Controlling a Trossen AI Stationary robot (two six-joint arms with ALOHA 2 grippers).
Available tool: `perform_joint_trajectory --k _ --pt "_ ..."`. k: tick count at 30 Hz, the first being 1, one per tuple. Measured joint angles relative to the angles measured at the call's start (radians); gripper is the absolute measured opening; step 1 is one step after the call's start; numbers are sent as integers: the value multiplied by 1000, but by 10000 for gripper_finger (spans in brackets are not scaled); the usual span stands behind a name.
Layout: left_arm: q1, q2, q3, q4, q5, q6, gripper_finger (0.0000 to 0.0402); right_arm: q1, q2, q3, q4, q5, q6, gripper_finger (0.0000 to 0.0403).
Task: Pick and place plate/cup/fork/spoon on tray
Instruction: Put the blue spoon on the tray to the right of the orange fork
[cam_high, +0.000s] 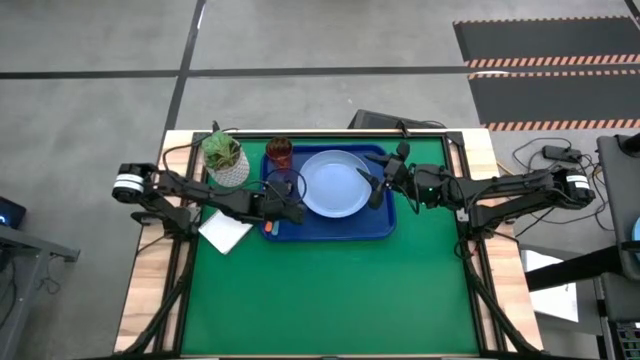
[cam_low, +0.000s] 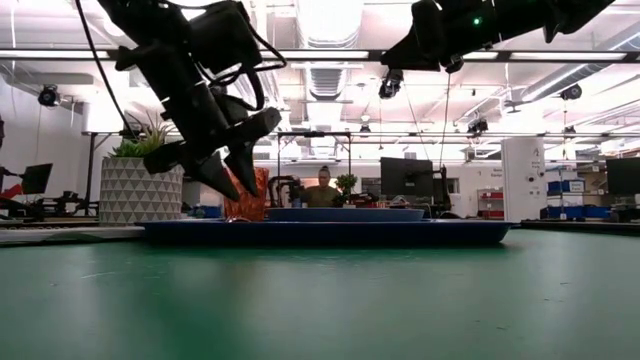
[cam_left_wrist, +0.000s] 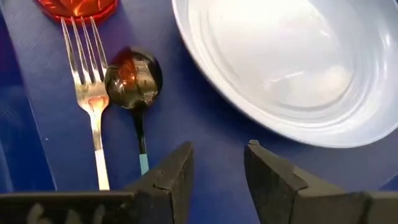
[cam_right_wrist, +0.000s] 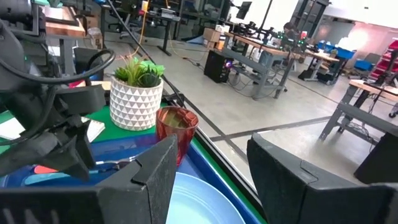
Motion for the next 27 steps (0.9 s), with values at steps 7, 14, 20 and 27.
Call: perform_joint_trajectory --k 7,14,20,27 --pt "0 20 3 -160 27 -137 103 0 0 0 -1 0 0 183" --pt "0 20 -17 -154 -9 -156 98 0 0 0 -1 0 -3 183" --pt "-1 34 -29 -132 -29 -157 98 0 0 0 -1 0 -3 183" --pt "-2 139 -19 -75 -30 -151 98 0 0 0 -2 0 -4 183"
